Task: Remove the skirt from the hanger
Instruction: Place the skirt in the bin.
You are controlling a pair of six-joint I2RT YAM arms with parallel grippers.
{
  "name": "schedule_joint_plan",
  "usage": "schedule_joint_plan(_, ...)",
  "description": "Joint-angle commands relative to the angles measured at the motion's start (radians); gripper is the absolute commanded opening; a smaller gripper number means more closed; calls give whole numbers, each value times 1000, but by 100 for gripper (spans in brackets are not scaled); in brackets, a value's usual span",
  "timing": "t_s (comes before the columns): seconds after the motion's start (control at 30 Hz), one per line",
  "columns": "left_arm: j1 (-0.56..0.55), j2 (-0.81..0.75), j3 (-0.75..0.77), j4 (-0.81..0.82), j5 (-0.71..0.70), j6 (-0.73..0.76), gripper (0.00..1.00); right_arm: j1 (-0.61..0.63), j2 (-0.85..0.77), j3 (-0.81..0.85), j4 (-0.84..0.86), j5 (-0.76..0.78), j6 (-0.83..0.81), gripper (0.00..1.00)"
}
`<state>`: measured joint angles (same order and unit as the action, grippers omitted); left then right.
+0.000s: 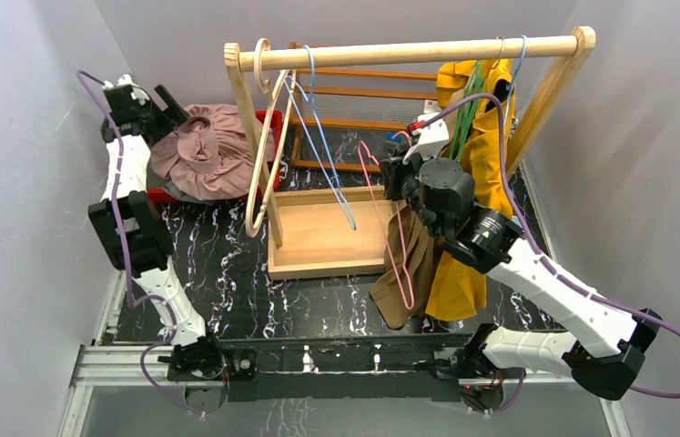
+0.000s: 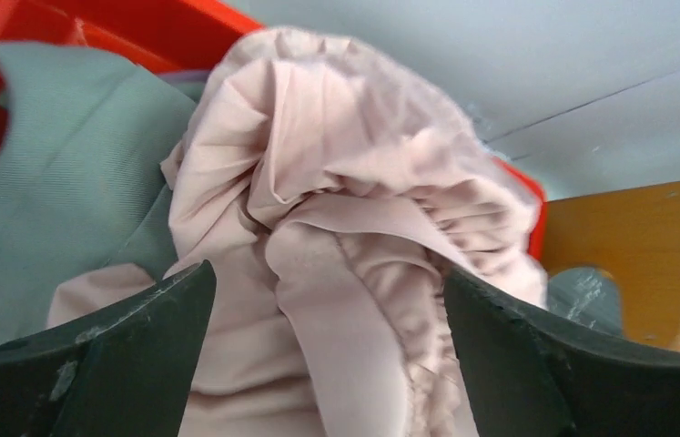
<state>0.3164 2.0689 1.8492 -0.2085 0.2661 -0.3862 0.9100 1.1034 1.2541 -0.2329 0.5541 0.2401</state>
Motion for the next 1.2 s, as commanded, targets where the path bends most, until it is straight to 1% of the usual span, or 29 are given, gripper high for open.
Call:
schedule_joint_plan(0.0, -5, -187, 61, -101, -65, 36, 98, -3, -45, 22, 55, 4, 7, 0)
schedule_joint_plan(0.07, -5, -239, 36, -121, -60, 22, 98, -2, -50, 14, 55, 2, 5, 1)
schedule_joint_plan(0.13, -12, -309, -24, -135, -56, -8, 98, -2, -59, 5, 57, 2, 4, 1)
schedule_joint_plan(0.2, -45, -394, -117, -138, -65, -19, 98, -2, -68, -5, 66, 3, 3, 2)
schedule_joint_plan(0.23, -72, -440, -191, -137, -78, -14, 96, -2, -71, -10, 71, 3, 2, 2)
schedule_joint_plan(0.27, -104, -485, -246, -137, -105, 2, 91, -2, -74, -13, 74, -1, 1, 2)
schedule_joint_plan(0.33, -187, -572, -358, -128, -206, 34, 77, -2, -75, -12, 76, -11, -1, 2)
schedule_joint_plan(0.43, -302, -691, -505, -99, -305, 56, 60, -2, -78, -8, 63, -26, -1, 2)
schedule_joint_plan(0.5, -317, -740, -579, -86, -315, 45, 52, -2, -87, -14, 60, -25, 4, 2)
schedule_joint_plan(0.53, -319, -751, -617, -76, -305, 42, 51, -2, -92, -20, 61, -22, 6, 2)
schedule_joint_plan(0.63, -318, -710, -661, -78, -278, 42, 53, -3, -102, -28, 65, -26, 17, 2)
schedule_joint_plan(0.7, -313, -611, -614, -115, -278, 64, 52, -2, -102, -22, 59, -28, 20, 2)
schedule_joint_plan(0.77, -286, -532, -555, -121, -283, 86, 47, -2, -104, -14, 48, -24, 27, 2)
schedule_joint_plan(0.87, -203, -429, -485, -83, -185, 78, 40, -2, -118, -15, 40, -16, 35, 2)
schedule_joint_plan(0.93, -171, -362, -447, -64, -171, 65, 37, -2, -125, -16, 36, -8, 42, 2)
schedule_joint_plan(1.07, -157, -265, -418, 3, -191, 58, 33, -3, -119, -8, 26, -9, 47, 2)
schedule_joint_plan(1.17, -149, -163, -392, -3, -191, 53, 31, -2, -105, 13, 14, -4, 42, 2)
